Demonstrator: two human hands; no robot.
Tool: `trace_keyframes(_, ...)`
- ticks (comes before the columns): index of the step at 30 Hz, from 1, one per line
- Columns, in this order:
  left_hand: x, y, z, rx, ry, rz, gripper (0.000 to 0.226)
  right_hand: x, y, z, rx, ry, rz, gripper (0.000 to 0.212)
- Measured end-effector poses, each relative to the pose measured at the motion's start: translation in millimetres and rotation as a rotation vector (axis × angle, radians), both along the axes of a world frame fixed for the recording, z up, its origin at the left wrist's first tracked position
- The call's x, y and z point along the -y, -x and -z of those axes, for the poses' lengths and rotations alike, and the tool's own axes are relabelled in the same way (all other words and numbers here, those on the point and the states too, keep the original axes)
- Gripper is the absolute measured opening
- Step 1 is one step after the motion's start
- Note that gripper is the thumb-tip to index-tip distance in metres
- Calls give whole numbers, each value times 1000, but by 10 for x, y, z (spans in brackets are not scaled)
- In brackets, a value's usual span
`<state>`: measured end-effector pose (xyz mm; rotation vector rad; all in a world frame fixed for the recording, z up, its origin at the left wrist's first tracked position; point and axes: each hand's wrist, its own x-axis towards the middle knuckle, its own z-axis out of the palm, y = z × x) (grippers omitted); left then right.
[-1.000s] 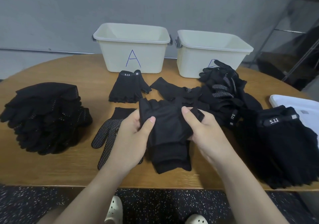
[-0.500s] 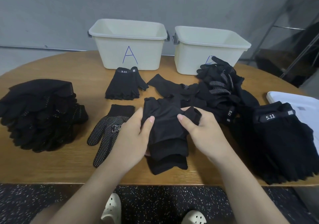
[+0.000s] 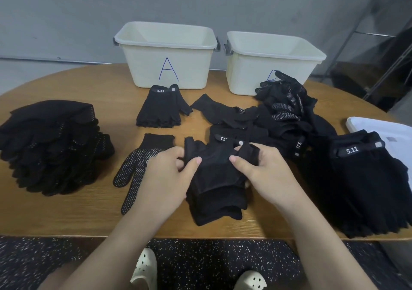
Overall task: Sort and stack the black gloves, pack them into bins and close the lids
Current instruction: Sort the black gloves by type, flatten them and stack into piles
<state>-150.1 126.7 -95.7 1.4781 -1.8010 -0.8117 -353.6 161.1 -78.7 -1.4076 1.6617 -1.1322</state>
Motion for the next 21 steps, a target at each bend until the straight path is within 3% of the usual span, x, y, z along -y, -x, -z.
trace_keyframes(2,-9,1,-12,58,72,-54,21,2,7,17,-68,-11,14,9)
trace_keyframes(6,-73,6,-21,178,252,-66,29,-17,86,43,-164,-7,14,13)
trace_keyframes(9,-138,12,14,238,350,61,23,-54,168,39,-80,-4,-18,6)
trace_keyframes(12,-209,22,88,341,343,239,42,-64,215,90,-95,1,13,8)
trace_keyframes(15,-215,30,147,496,275,345,70,-148,180,46,-404,189,108,24)
trace_keyframes(17,-198,12,180,562,225,385,80,-242,76,-51,-577,361,28,30)
trace_keyframes(19,-209,0,185,608,230,399,81,-299,-50,-57,-682,365,-128,35)
trace_keyframes(21,-229,-5,187,660,234,403,80,-303,-146,22,-765,225,-245,46)
